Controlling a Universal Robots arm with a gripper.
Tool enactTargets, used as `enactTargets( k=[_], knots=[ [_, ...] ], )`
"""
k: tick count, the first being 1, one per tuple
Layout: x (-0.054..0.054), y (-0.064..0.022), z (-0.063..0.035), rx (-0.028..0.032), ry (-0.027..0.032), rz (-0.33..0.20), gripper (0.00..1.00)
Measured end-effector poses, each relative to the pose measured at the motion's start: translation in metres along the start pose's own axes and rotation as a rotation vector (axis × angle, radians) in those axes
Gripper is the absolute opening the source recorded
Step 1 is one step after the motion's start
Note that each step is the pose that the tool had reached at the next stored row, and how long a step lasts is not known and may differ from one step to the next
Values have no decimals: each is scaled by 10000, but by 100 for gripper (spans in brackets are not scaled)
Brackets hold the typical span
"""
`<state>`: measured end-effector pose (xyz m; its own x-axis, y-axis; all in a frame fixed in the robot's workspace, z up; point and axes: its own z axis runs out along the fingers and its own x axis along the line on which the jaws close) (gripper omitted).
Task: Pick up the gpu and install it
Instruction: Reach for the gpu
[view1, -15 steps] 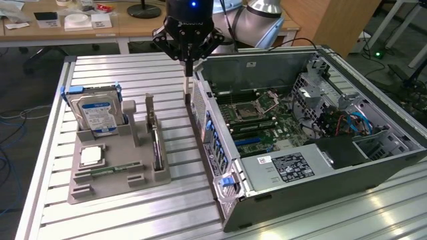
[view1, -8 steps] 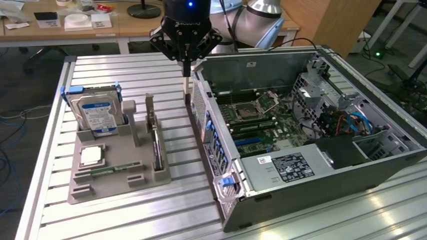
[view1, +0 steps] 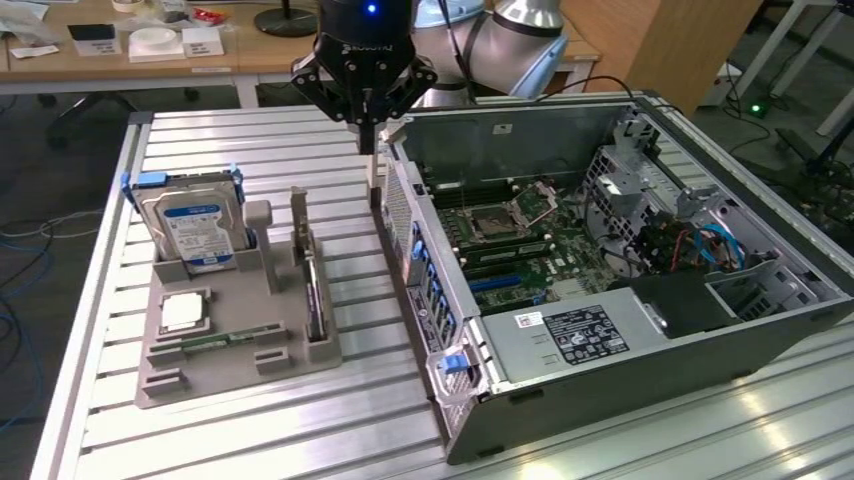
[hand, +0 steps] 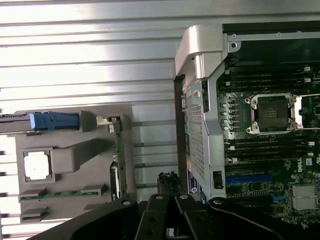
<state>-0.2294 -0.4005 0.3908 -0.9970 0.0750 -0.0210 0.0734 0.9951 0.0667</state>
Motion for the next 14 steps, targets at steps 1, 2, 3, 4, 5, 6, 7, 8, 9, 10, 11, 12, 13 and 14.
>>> enactTargets(
  k=[1, 2, 3, 4, 5, 6, 7, 8, 9, 10, 11, 12, 13, 14],
  knots=[
    [9, -1, 0, 0, 0, 0, 11],
    [17, -2, 0, 0, 0, -1, 11],
    [25, -2, 0, 0, 0, 0, 11],
    [34, -3, 1, 0, 0, 0, 11],
    [42, -3, 1, 0, 0, 0, 11],
    [50, -4, 1, 0, 0, 0, 11],
    [58, -4, 1, 1, 0, 0, 11],
    [65, -5, 1, 0, 0, 0, 11],
    [74, -6, 1, 0, 0, 0, 11],
    [82, -6, 1, 0, 0, 1, 11],
    [89, -7, 2, 0, 0, 0, 11],
    [97, -7, 2, 0, 0, 0, 11],
    [105, -8, 2, 0, 0, 1, 11],
    [112, -9, 2, 0, 1, 0, 11]
  ],
)
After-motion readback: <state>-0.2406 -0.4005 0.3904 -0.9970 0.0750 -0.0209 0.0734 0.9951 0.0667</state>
